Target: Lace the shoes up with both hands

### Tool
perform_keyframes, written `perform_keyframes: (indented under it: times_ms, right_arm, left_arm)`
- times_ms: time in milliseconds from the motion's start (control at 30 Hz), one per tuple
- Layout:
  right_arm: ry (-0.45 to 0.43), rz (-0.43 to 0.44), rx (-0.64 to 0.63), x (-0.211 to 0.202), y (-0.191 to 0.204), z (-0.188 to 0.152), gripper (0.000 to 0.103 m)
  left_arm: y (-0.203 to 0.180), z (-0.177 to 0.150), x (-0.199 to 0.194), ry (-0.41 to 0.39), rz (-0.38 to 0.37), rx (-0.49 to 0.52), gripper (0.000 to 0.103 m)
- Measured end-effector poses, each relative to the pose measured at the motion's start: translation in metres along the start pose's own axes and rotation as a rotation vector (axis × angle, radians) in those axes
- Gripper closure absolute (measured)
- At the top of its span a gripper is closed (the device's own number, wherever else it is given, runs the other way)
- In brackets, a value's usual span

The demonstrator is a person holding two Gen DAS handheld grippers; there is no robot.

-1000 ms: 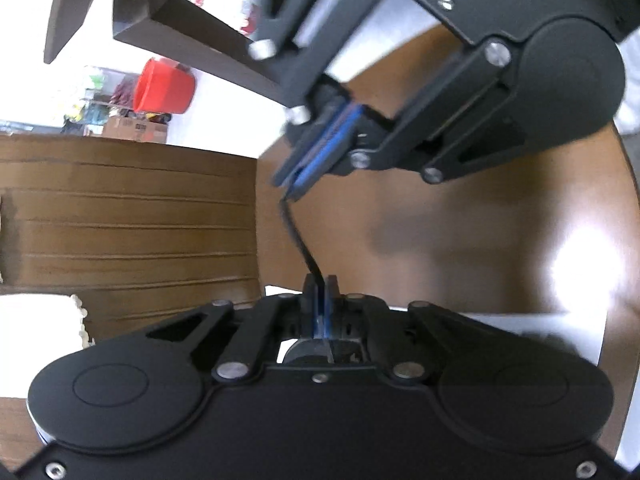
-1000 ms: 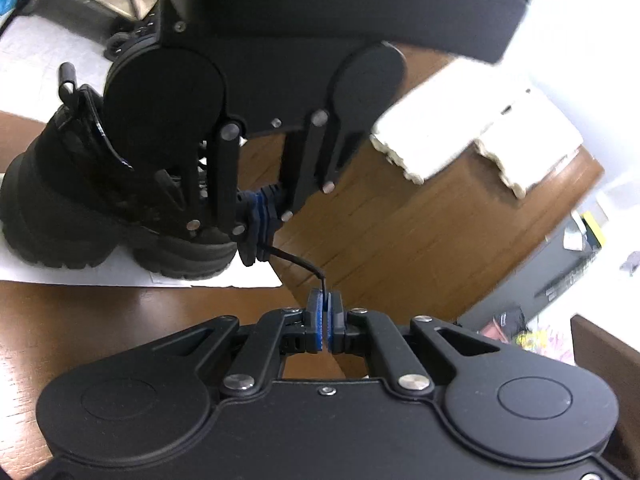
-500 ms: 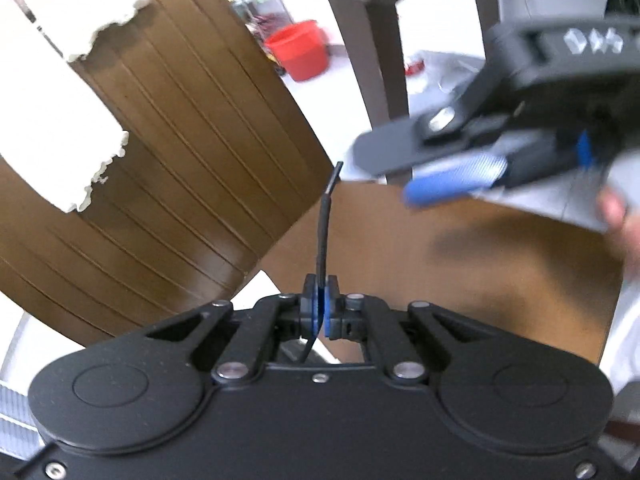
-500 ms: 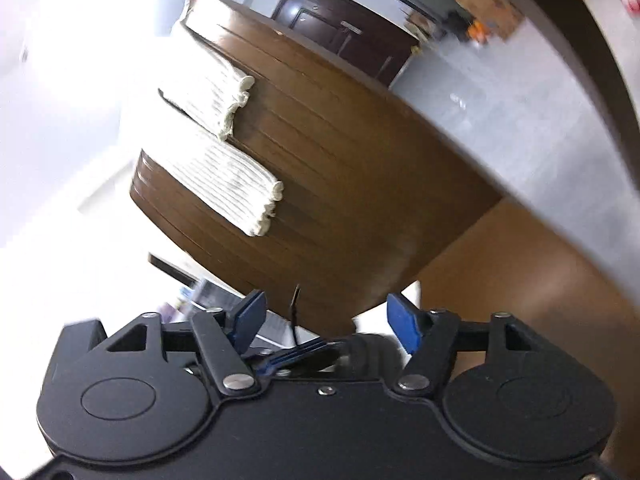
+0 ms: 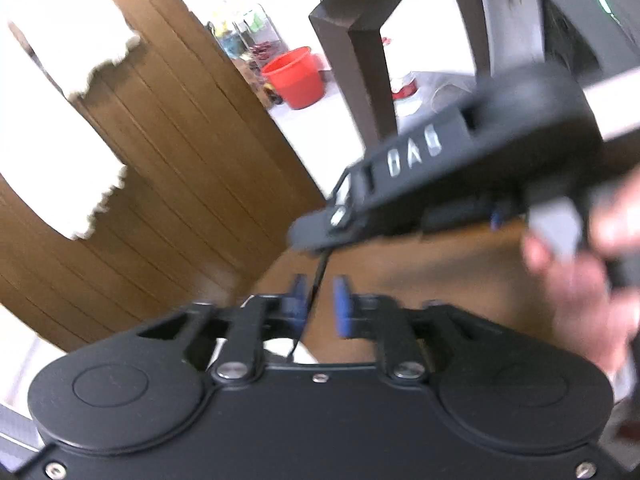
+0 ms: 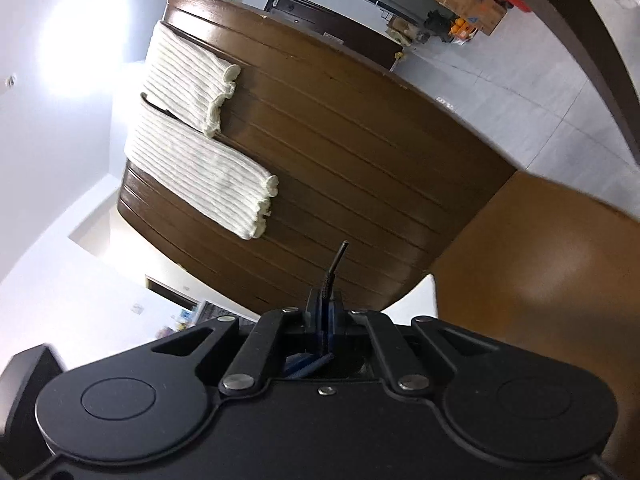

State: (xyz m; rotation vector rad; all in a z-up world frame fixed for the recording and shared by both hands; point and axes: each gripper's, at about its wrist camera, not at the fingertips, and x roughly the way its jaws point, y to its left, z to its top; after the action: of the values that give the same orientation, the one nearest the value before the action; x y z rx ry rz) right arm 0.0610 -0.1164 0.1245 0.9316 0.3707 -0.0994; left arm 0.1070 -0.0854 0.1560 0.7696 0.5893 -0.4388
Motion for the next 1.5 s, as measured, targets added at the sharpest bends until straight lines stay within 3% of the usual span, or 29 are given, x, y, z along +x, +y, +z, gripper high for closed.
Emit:
perform_keyframes:
  times_ms: [33,67,100,233,367,400,500,567,600,700,833,933,1100,1200,1333,1500]
  right_arm:
    - [-0.006,-0.025,-0.027,-0.002,0.000,0.004,0.100]
    - [-0.007,-0.042,-0.066,-0.003,0.002,0.007,0.101]
    - [-0.004,-0.084,-0.166,-0.010,0.008,0.016,0.100]
    - [0.016,-0.237,-0.510,-0.028,0.033,0.026,0.100]
    - [0.066,-0.309,-0.740,-0.034,0.055,0.012,0.100]
    - [0.091,-0.328,-0.813,-0.033,0.061,0.004,0.100]
    - [0.151,-0.381,-0.998,-0.026,0.075,-0.012,0.100]
    - [0.180,-0.404,-1.120,-0.021,0.084,-0.020,0.100]
    - [0.204,-0.412,-1.211,-0.018,0.092,-0.025,0.100]
    - [0.255,-0.414,-1.403,-0.006,0.116,-0.033,0.100]
    - [0.327,-0.386,-1.643,0.018,0.152,-0.048,0.100]
    - [0.383,-0.347,-1.762,0.036,0.172,-0.061,0.100]
    - [0.536,-0.251,-1.897,0.077,0.187,-0.101,0.100]
    - [0.636,-0.204,-1.959,0.099,0.185,-0.125,0.100]
    - [0.741,-0.158,-2.000,0.124,0.184,-0.150,0.100]
    - [0.856,-0.159,-2.057,0.140,0.173,-0.169,0.100]
  left_arm:
    - [0.001,-0.005,-0.008,-0.003,0.041,-0.016,0.047]
    - [0.003,-0.016,-0.022,-0.014,0.098,-0.056,0.029]
    - [0.006,-0.022,-0.029,-0.021,0.116,-0.098,0.017]
    - [0.018,-0.067,-0.054,0.033,0.236,-0.277,0.016]
    - [0.019,-0.089,-0.048,0.063,0.231,-0.351,0.018]
    - [0.018,-0.090,-0.046,0.058,0.232,-0.342,0.022]
    - [0.014,-0.094,-0.037,0.056,0.232,-0.283,0.054]
    - [0.014,-0.100,-0.031,0.054,0.220,-0.263,0.069]
    - [0.014,-0.102,-0.029,0.053,0.214,-0.253,0.093]
    - [0.014,-0.111,-0.022,0.047,0.196,-0.237,0.096]
    - [0.024,-0.124,-0.022,0.006,0.188,-0.332,0.100]
    - [0.022,-0.128,-0.014,-0.019,0.196,-0.344,0.100]
    - [0.029,-0.131,-0.012,-0.051,0.169,-0.405,0.100]
    - [0.045,-0.141,-0.013,-0.074,0.106,-0.558,0.100]
    - [0.063,-0.155,-0.015,-0.086,0.055,-0.691,0.100]
    - [0.066,-0.157,-0.017,-0.071,0.055,-0.708,0.100]
